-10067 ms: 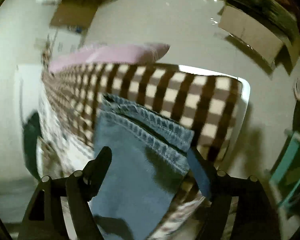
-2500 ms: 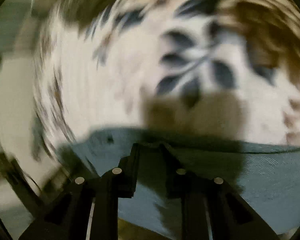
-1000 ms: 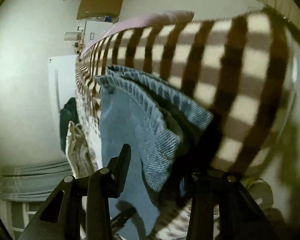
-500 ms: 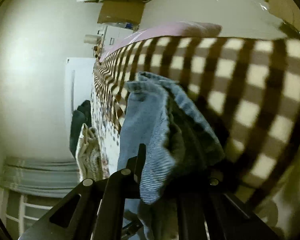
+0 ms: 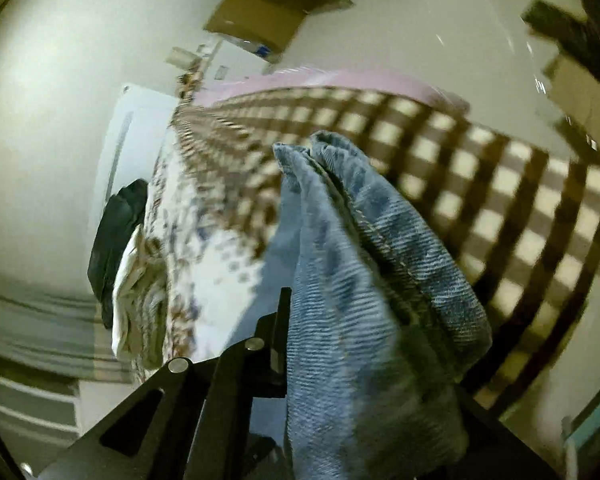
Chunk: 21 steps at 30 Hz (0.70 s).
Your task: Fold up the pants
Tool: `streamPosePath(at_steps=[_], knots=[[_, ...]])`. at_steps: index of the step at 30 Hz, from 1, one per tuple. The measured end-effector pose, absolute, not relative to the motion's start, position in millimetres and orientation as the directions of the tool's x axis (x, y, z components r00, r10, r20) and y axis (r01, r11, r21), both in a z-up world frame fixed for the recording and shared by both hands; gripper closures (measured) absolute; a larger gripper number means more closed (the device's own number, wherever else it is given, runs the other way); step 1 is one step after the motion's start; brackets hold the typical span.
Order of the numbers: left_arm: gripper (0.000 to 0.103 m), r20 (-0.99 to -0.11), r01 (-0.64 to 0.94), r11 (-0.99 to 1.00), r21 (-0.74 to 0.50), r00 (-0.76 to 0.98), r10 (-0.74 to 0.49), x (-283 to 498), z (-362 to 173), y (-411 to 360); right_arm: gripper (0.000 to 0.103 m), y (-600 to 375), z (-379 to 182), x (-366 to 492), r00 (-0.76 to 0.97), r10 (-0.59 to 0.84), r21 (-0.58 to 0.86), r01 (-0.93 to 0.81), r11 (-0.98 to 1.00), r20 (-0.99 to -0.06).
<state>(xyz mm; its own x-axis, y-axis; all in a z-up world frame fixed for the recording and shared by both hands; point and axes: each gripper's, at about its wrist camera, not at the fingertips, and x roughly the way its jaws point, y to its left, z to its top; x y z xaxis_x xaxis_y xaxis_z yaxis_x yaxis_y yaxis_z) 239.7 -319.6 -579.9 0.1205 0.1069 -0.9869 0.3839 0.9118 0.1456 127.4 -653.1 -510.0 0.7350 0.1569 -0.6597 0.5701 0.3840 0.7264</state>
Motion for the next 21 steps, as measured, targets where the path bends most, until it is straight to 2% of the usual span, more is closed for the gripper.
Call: streamPosePath(at_steps=[7,11,17,21], knots=[[0.0,-0.984,0.329,0.94,0.093,0.172,0.037,261,-529,-266,0.097,-590,-440,141,0.747,0.154,0.698,0.499,0.513,-0.647],[0.0,-0.983,0.261,0.963,0.068,0.185,0.02,273,-506,-206,0.097,-534,-414,152,0.73,0.184,0.67,0.457,0.584,-0.658],[0.0,-0.98,0.108,0.993,0.057,0.196,0.035,262,-490,-94,0.097,-413,-413,190,0.657,0.271,0.614,0.369,0.698,-0.703],[0.0,-0.978,-0.011,0.997,0.072,0.195,0.073,242,-481,-8,0.097,-315,-442,200,0.573,0.334,0.558,0.272,0.784,-0.748]])
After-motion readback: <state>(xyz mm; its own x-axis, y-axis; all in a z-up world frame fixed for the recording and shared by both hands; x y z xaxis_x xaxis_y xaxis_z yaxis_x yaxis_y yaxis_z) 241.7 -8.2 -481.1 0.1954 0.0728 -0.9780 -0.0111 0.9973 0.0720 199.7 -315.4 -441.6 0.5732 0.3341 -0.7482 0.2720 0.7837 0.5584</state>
